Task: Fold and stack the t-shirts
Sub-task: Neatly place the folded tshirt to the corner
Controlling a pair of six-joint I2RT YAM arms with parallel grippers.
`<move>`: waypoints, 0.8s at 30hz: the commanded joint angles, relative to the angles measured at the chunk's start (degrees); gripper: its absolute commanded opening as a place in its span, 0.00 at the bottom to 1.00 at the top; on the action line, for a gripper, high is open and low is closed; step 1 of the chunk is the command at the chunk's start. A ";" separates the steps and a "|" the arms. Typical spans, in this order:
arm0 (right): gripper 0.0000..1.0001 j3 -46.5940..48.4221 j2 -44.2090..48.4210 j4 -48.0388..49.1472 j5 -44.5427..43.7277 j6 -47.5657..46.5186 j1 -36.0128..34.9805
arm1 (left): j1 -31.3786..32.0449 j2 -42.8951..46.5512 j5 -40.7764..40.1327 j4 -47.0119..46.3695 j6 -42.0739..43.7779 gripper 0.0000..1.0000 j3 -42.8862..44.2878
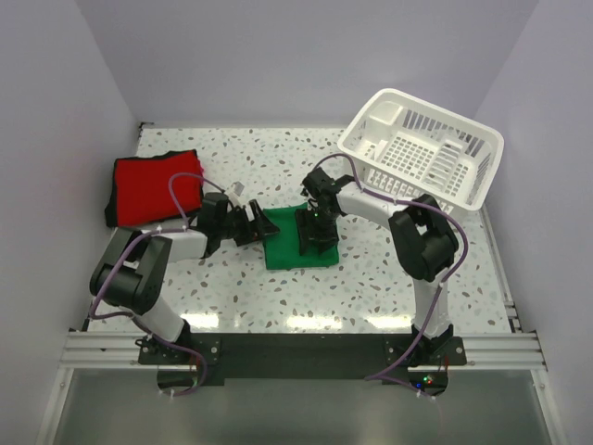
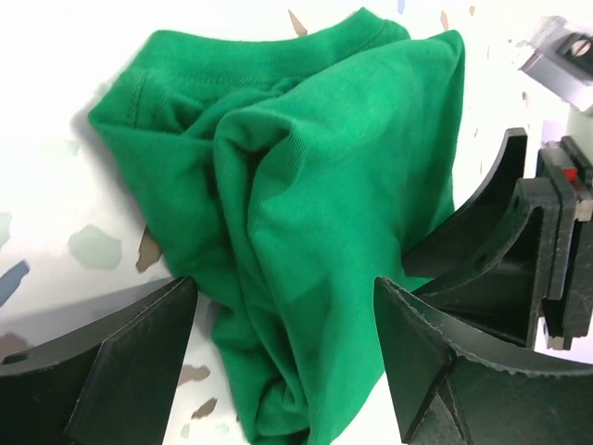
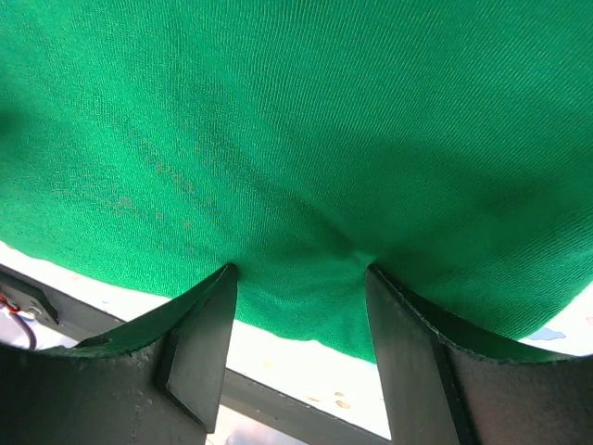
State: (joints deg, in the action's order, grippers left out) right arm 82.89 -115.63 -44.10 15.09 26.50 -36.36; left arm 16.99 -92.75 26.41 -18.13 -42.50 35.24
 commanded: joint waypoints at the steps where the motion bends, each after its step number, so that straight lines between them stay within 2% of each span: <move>1: 0.61 0.25 -2.05 0.15 -0.24 -0.49 -0.20 | -0.29 -3.31 -0.75 -1.82 -0.83 0.82 -1.93; 10: 0.61 1.13 -2.67 0.33 0.64 -0.40 -0.20 | 0.41 -5.33 -0.22 -3.58 -1.97 0.75 -1.94; 21: 0.61 2.18 -2.67 0.41 1.26 -0.22 -0.29 | 4.27 -7.71 -1.19 -2.00 -1.45 0.67 1.75; 24: 0.61 2.10 -2.67 0.24 1.26 -0.31 -0.20 | 4.72 -7.80 -2.24 -0.25 -0.66 0.58 2.89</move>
State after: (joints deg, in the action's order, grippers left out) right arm 84.23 -116.55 -45.06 16.01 26.50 -36.32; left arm 20.75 -98.74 26.35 -24.27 -44.77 37.39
